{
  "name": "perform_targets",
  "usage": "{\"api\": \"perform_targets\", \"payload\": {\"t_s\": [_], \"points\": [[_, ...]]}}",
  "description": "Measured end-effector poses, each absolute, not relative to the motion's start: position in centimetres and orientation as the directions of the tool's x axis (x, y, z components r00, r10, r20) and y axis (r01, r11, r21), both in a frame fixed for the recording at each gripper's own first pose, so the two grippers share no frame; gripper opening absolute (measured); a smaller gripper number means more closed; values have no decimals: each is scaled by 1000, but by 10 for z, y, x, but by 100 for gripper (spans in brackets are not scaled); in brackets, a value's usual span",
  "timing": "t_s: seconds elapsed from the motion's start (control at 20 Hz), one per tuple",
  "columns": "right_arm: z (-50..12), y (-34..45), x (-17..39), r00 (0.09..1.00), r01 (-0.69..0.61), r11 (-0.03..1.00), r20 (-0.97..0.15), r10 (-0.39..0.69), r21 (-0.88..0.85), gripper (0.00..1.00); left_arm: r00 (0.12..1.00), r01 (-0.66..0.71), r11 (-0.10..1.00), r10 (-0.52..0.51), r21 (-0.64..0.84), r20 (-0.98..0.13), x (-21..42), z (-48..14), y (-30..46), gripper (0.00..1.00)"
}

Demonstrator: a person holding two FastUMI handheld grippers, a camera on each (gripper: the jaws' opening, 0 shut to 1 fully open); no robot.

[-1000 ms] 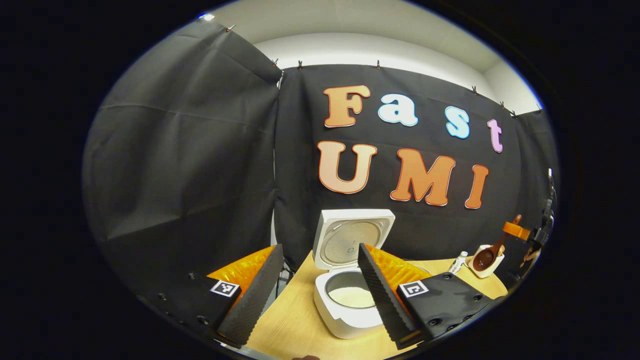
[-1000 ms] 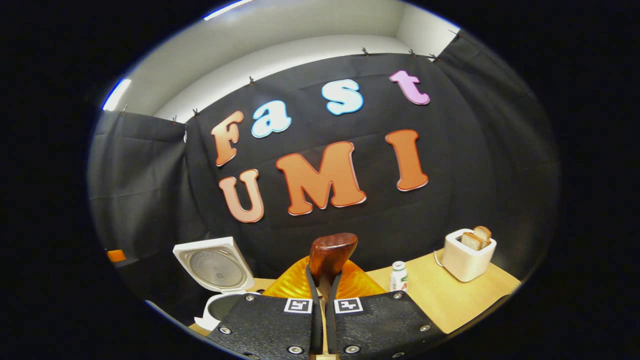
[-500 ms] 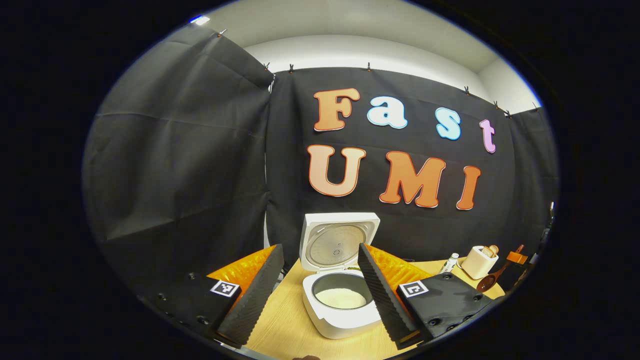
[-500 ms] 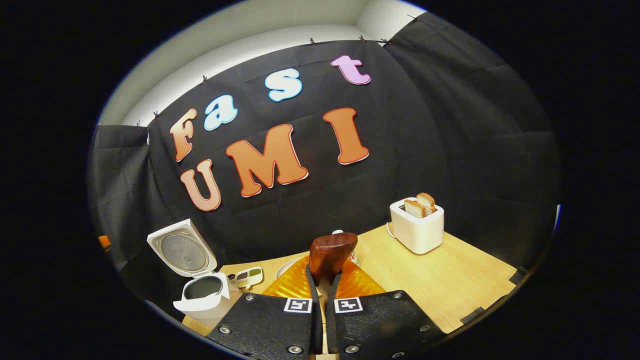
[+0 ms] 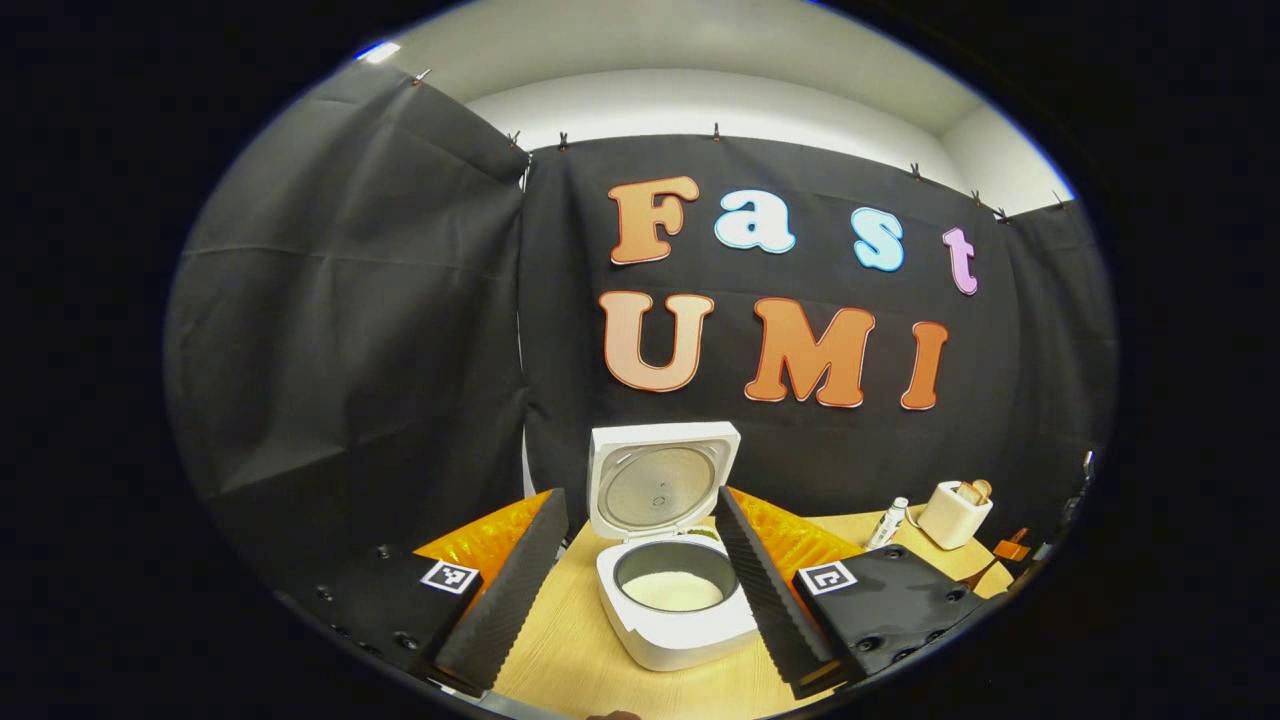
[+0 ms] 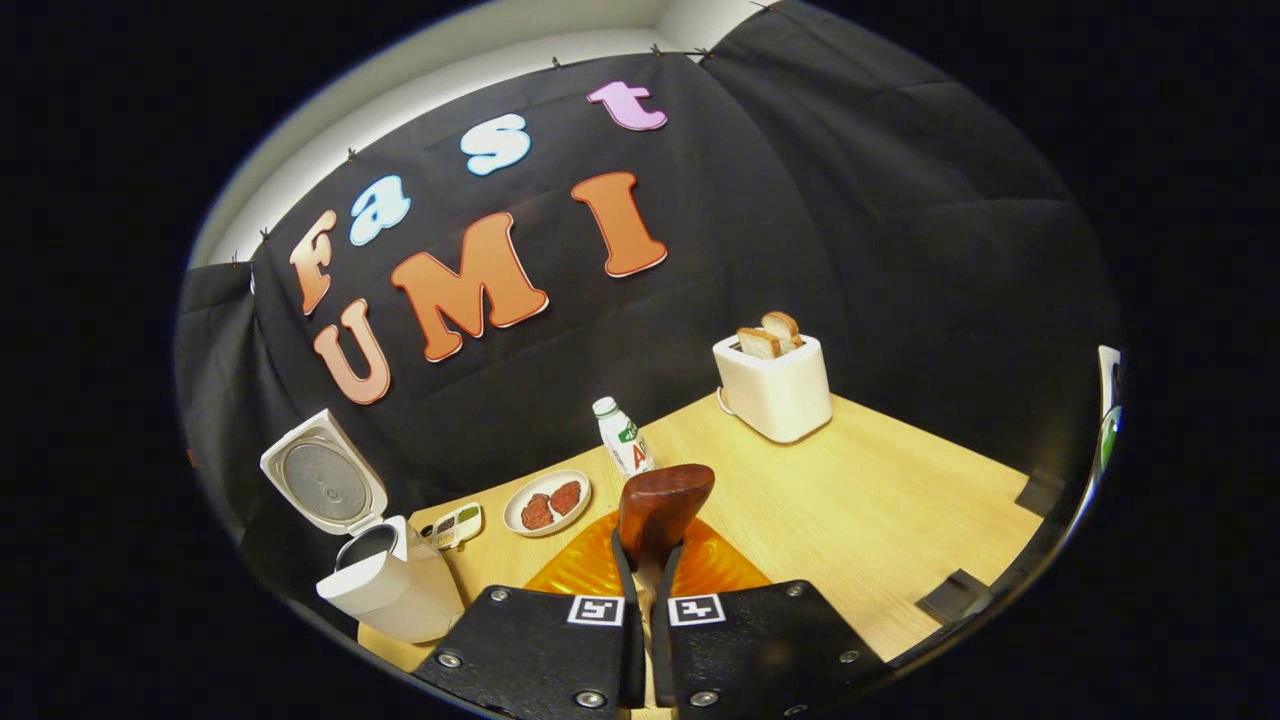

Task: Close the left gripper, press the button to open the rice cooker; take a wooden spoon from the chopstick holder with the right hand, scoop a spoonful of rice and pour it into the rice cooker, then put the wooden spoon back into the chopstick holder.

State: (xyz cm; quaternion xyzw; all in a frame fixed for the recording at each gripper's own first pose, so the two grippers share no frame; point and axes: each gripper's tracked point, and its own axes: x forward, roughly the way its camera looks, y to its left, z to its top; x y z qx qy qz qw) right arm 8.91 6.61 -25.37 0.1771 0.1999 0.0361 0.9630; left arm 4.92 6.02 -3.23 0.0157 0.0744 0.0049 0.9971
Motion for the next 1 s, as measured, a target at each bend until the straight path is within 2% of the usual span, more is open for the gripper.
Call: {"api": "perform_targets", "payload": {"t_s": [0.25, 0.6, 0.65, 0.75, 0.8, 0.85, 0.9, 1.0], "points": [[-285, 66, 89, 903, 22, 930, -406, 139, 366, 3, 987, -10, 999, 16, 44, -157, 44, -32, 53, 100], [-313, 63, 84, 871, 34, 934, -468, 147, 356, 20, 987, -5, 1000, 9, 28, -161, 43, -32, 43, 100], [-309, 57, 88, 878, 40, 938, -461, 131, 344, 13, 987, -5, 1000, 9, 27, -160, 44, -31, 43, 100], [-311, 45, 85, 875, 63, 949, -474, 96, 308, 43, 988, -1, 1000, 4, 19, -153, 45, -28, 39, 100], [-309, 41, 85, 874, 64, 954, -478, 88, 293, 66, 989, 1, 1000, 1, 16, -149, 46, -26, 37, 100], [-306, 35, 84, 873, 71, 961, -483, 70, 267, 71, 989, 1, 1000, 2, 19, -146, 48, -25, 37, 100], [-303, 28, 84, 875, 78, 969, -482, 45, 233, 89, 990, 1, 1000, 2, 22, -141, 50, -23, 37, 100], [-291, 13, 84, 883, 93, 983, -469, -7, 159, 95, 991, 5, 1000, -3, 16, -135, 55, -20, 35, 100]]}}
